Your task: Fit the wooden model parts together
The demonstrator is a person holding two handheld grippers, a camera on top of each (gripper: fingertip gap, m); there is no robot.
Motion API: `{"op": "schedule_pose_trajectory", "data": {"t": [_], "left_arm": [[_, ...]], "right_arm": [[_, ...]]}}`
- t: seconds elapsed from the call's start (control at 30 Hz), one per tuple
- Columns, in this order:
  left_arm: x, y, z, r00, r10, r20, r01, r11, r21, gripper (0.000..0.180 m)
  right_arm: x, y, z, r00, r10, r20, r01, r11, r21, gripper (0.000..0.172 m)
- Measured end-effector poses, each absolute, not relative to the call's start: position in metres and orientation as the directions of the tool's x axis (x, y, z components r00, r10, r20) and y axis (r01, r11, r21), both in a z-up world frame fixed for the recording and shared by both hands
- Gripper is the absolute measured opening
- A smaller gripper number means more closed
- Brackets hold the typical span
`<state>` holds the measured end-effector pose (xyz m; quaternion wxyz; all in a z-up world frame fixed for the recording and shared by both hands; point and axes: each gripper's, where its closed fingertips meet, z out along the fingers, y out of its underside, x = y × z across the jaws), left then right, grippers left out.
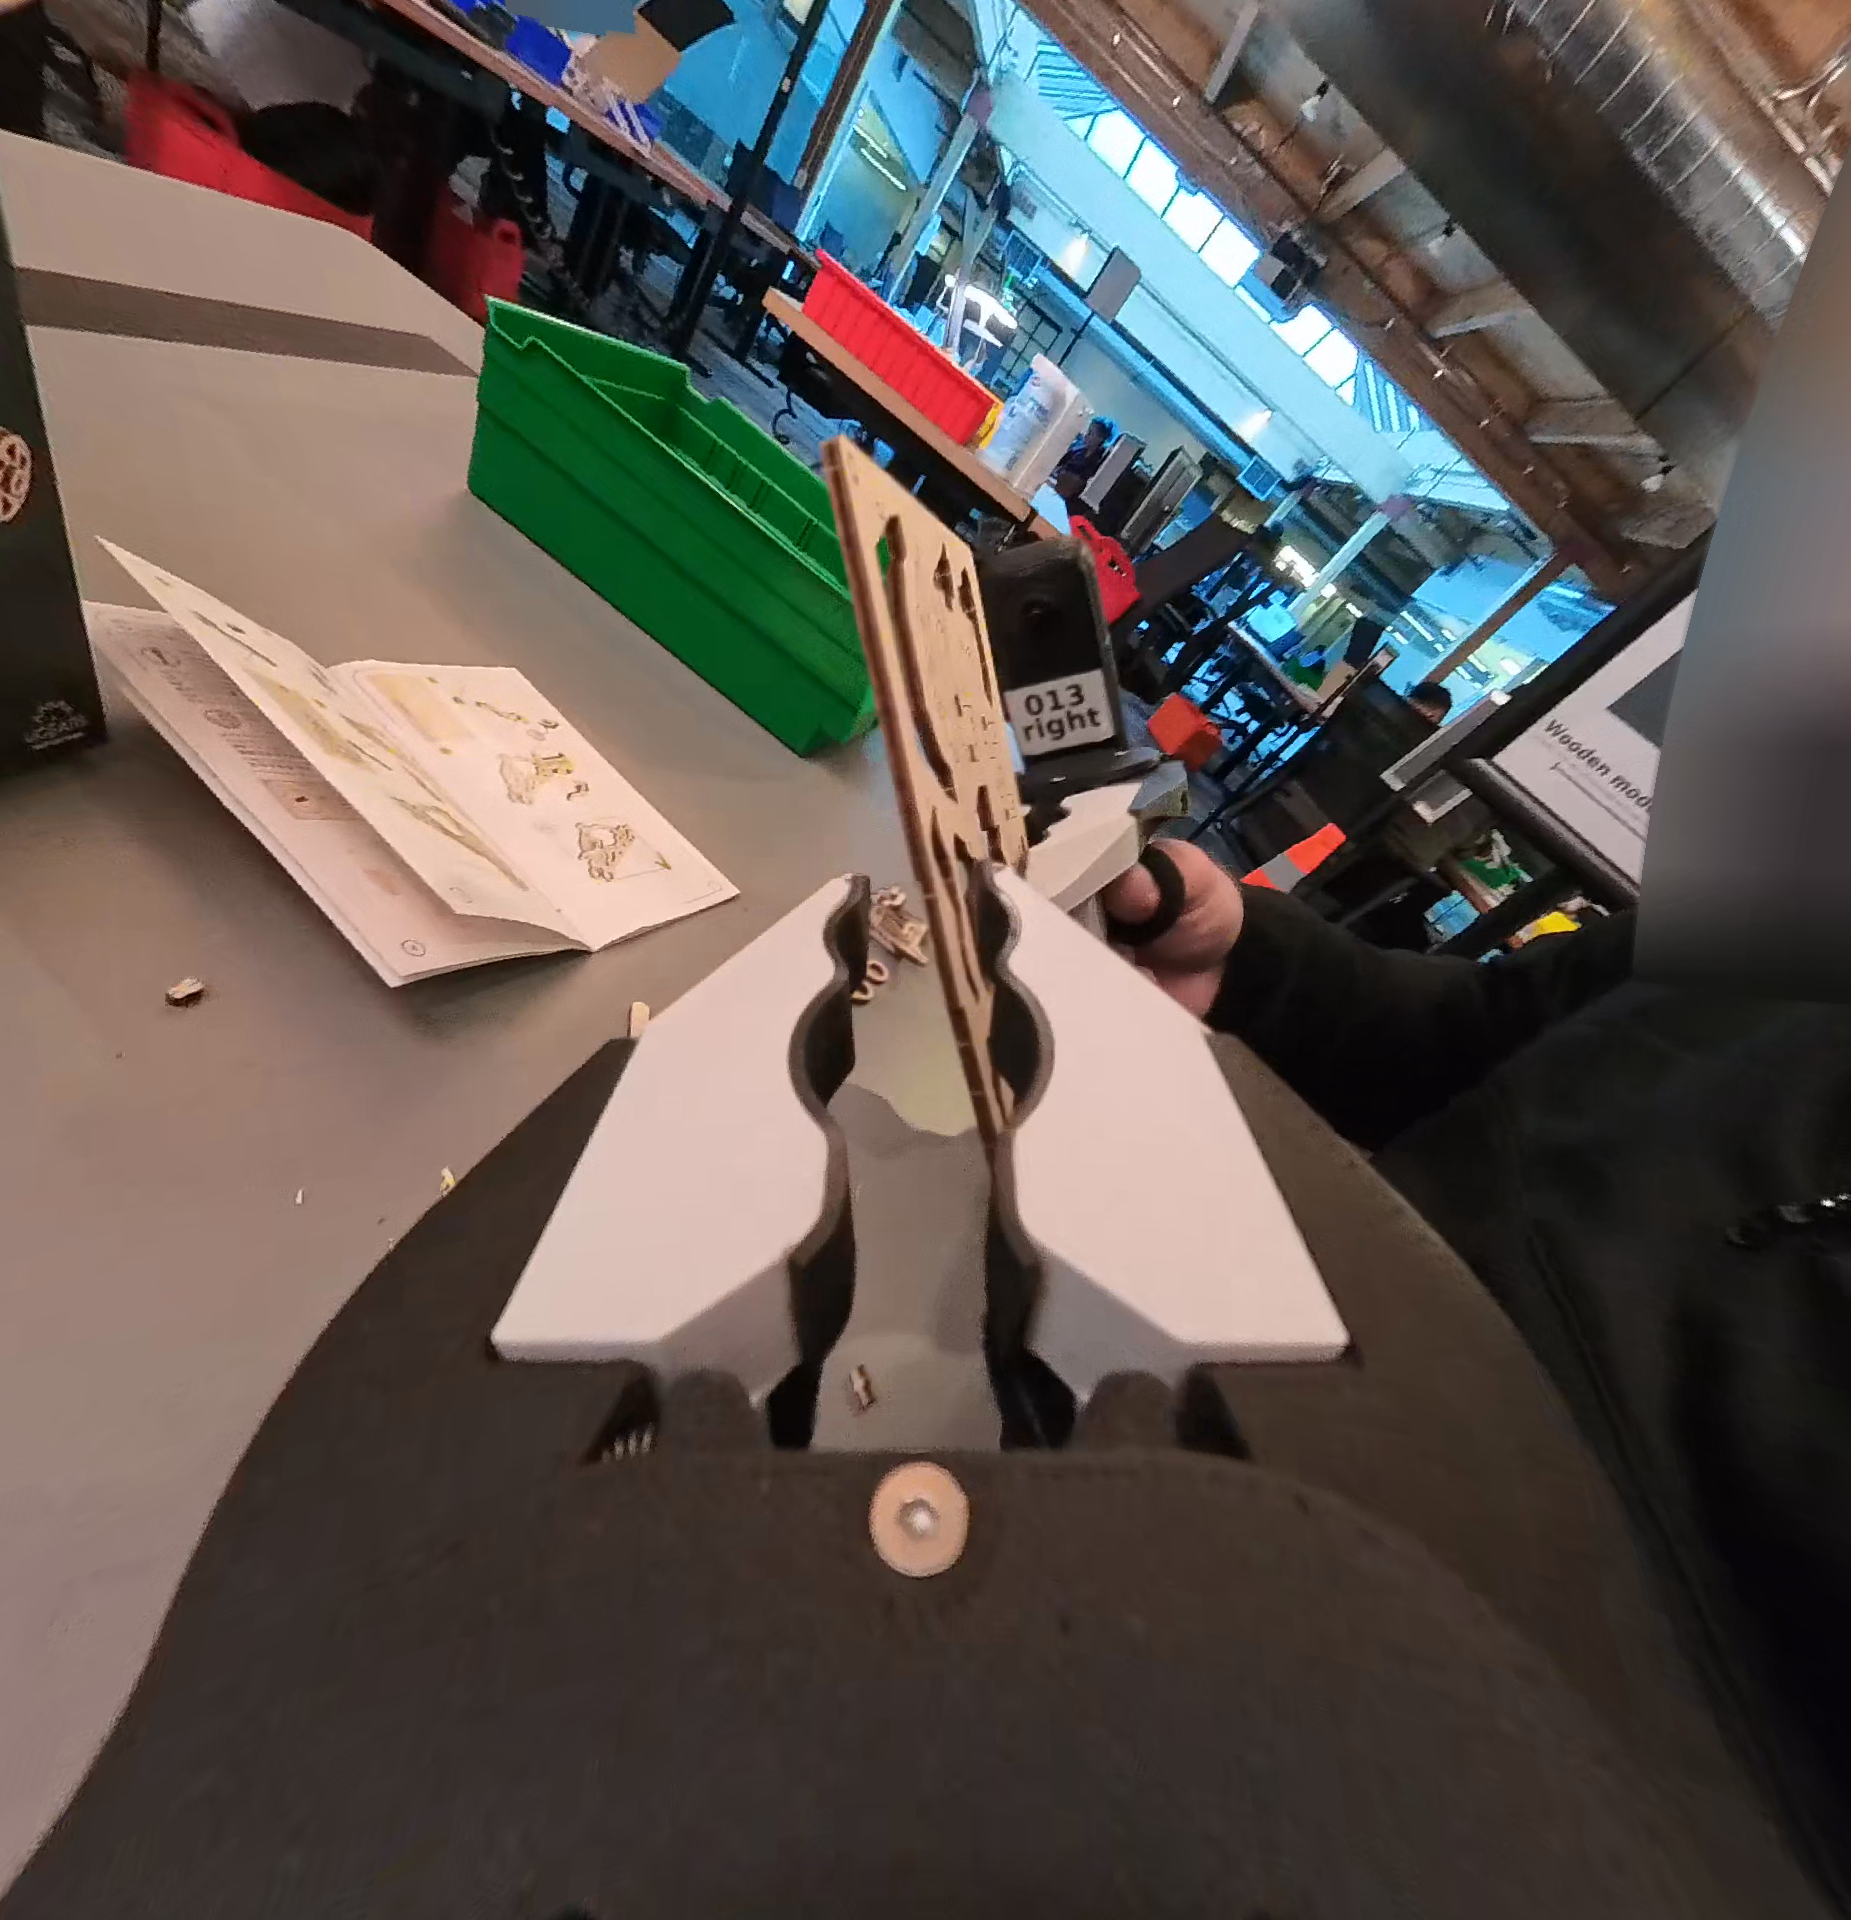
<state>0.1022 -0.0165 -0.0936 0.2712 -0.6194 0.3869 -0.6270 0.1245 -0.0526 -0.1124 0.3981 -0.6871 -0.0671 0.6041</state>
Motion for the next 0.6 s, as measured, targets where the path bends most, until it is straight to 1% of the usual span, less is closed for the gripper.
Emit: {"op": "schedule_pose_trajectory", "data": {"t": [0.07,0.27,0.6], "left_arm": [[0.101,-0.017,-0.092,-0.107,-0.801,0.589,-0.134,-0.576,-0.806,0.022],[0.102,-0.018,-0.087,-0.148,-0.767,0.624,-0.116,-0.613,-0.781,0.024],[0.110,-0.022,-0.081,-0.186,-0.745,0.640,-0.119,-0.630,-0.768,0.022]], "right_arm": [[0.125,-0.054,-0.110,0.224,0.571,-0.790,-0.402,-0.684,-0.608,0.001],[0.123,-0.056,-0.107,0.192,0.563,-0.804,-0.406,-0.700,-0.587,0.001],[0.122,-0.059,-0.109,0.168,0.548,-0.820,-0.404,-0.720,-0.564,0.001]]}}
